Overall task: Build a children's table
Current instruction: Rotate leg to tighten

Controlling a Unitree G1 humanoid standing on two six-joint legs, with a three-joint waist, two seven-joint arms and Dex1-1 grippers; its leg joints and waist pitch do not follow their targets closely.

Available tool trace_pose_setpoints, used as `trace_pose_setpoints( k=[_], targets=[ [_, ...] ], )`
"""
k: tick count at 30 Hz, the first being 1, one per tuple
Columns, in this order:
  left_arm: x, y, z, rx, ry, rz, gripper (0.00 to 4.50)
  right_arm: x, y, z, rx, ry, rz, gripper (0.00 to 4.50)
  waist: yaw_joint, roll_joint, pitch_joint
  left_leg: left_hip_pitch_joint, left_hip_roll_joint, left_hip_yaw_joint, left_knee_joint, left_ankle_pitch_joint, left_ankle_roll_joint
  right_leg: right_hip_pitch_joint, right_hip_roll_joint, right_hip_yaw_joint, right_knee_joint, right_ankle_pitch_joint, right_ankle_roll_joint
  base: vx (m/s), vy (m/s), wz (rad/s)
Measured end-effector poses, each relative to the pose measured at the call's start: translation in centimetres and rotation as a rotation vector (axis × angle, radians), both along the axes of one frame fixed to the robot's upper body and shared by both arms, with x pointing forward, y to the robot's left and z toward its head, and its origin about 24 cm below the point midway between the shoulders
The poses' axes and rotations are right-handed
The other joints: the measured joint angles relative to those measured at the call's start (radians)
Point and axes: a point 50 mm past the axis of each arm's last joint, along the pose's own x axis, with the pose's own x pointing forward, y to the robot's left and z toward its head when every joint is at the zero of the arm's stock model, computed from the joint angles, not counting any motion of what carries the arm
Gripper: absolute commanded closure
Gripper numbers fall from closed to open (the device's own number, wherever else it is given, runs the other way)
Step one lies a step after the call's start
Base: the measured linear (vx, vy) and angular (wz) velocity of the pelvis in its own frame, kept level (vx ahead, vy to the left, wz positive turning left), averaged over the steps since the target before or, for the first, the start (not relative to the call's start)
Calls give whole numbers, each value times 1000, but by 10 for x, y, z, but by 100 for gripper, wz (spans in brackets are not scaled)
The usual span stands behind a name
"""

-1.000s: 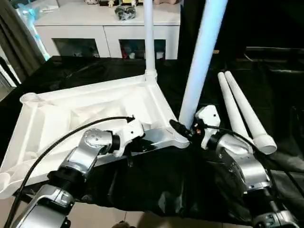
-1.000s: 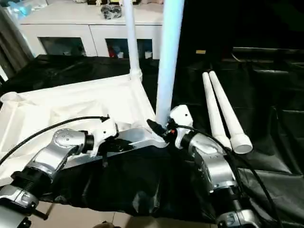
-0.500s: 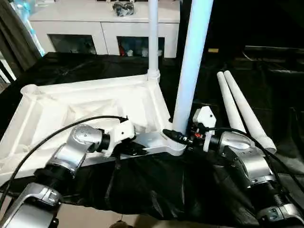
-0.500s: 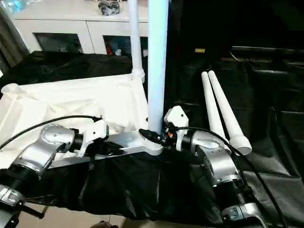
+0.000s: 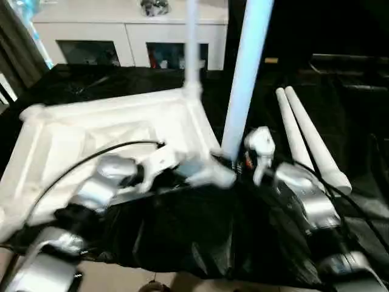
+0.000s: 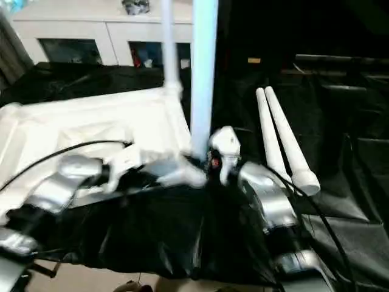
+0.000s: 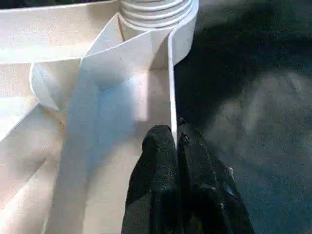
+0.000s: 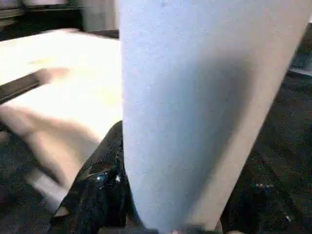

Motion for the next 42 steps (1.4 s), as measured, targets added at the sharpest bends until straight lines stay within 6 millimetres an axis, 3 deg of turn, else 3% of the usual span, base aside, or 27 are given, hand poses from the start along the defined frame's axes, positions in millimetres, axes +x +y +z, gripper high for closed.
trace_pose_setpoints(
  k=[8,11,16,19,21,30,42],
  targets=[
    [3,-45,4,-27,-39,195,450,26,2,6,-11,-6,-257,259,4,1,1,-3,0,0,-2,0,0,-1,0,-1,-3,2,-4,0,0,0],
    [3,-48,5,-26,-54,205,450,27,2,7,-6,-13,-275,259,5,1,0,-5,0,1,-2,0,0,-1,0,-1,-5,-1,-4,0,0,0],
    [4,-47,6,-10,-65,204,450,29,4,6,11,-10,-283,259,2,0,0,-6,0,1,-2,0,0,-1,0,-1,-7,0,-4,0,0,0],
    [4,-46,7,1,-70,203,450,29,6,5,34,-11,-286,189,2,0,0,-5,0,1,-2,0,0,-1,0,-2,-6,-1,-4,0,0,0],
    [3,-46,7,6,-79,199,450,29,6,2,67,14,-287,187,2,1,0,-5,0,1,-2,0,0,-1,0,-2,-7,-1,-4,0,0,0],
    [4,-38,10,11,-107,145,450,24,-3,1,91,15,-178,94,4,5,3,-15,1,1,-1,3,5,-8,1,-3,-7,0,-4,0,0,0],
    [-7,-9,10,17,-71,-60,450,-5,-25,-3,-14,37,167,86,12,7,4,-16,1,1,1,3,6,-8,1,-3,-5,-1,-5,0,0,0]
  ],
)
